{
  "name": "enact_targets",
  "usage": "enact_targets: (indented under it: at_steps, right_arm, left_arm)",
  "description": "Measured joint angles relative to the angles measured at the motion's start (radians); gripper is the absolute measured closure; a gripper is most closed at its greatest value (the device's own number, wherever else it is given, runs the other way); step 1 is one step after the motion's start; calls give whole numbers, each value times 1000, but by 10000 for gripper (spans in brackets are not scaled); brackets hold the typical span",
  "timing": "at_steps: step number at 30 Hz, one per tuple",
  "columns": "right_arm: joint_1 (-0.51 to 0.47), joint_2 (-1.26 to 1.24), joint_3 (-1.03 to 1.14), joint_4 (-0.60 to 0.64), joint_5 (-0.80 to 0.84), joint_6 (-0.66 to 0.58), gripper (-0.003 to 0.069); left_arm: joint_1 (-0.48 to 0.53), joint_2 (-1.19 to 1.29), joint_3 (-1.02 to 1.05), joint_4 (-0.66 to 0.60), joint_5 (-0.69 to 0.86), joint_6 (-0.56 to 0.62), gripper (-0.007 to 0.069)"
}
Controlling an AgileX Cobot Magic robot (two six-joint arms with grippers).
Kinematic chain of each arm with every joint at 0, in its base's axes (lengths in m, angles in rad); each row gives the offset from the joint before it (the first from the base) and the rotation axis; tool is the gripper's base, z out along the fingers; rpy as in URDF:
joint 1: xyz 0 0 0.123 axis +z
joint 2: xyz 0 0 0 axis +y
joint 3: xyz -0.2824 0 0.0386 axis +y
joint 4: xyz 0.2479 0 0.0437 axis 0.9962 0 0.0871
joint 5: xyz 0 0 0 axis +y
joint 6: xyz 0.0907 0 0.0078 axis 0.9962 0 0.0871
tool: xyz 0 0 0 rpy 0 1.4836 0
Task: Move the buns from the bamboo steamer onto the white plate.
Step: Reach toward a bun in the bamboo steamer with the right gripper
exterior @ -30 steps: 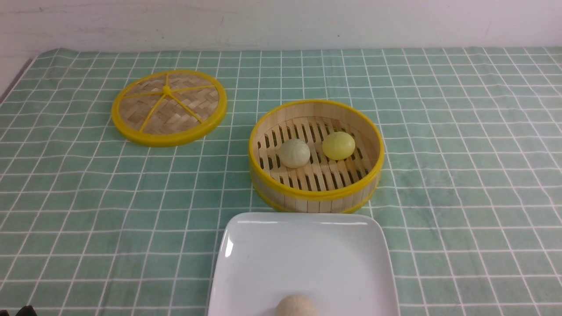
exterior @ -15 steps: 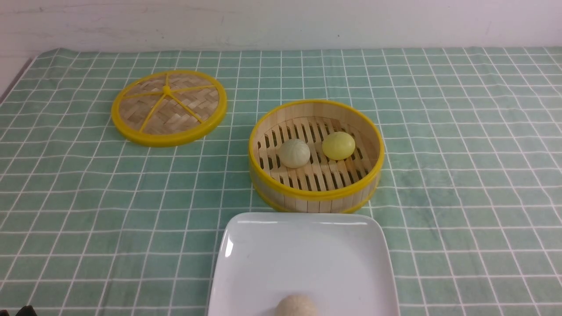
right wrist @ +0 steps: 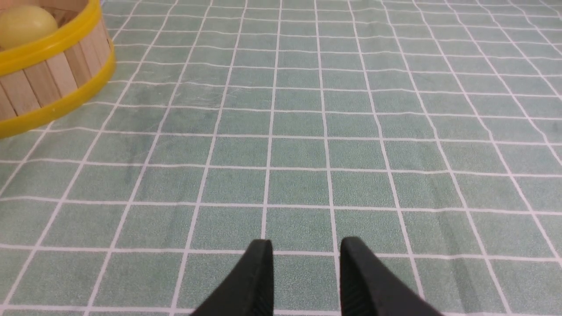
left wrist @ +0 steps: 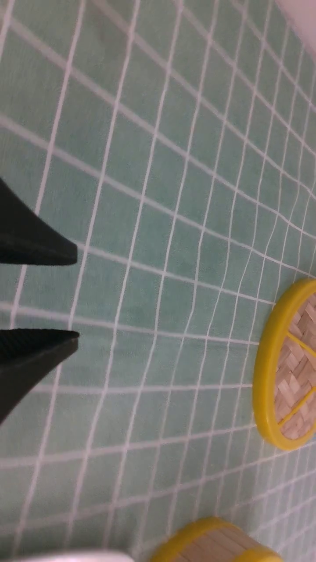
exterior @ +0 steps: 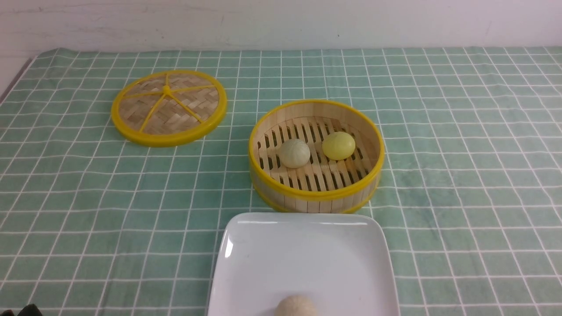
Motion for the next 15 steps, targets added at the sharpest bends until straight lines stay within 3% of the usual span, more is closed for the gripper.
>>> enact_targets:
  at_steps: [3,7,11,15]
  right_arm:
    - [0,0,5,142,-16,98,419]
    - [0,0,10,442,-15,291,419]
    - [0,0,11,602,-13,357,419]
    - [0,0,11,653,-27,365,419]
  left_arm:
    - [0,0,2,-212,-53,-173,384]
    - [0,0,2,-514,-140,-398,384]
    - [0,0,2,-590,-156,-444,384]
    - [0,0,2,-595,-189,-447,384]
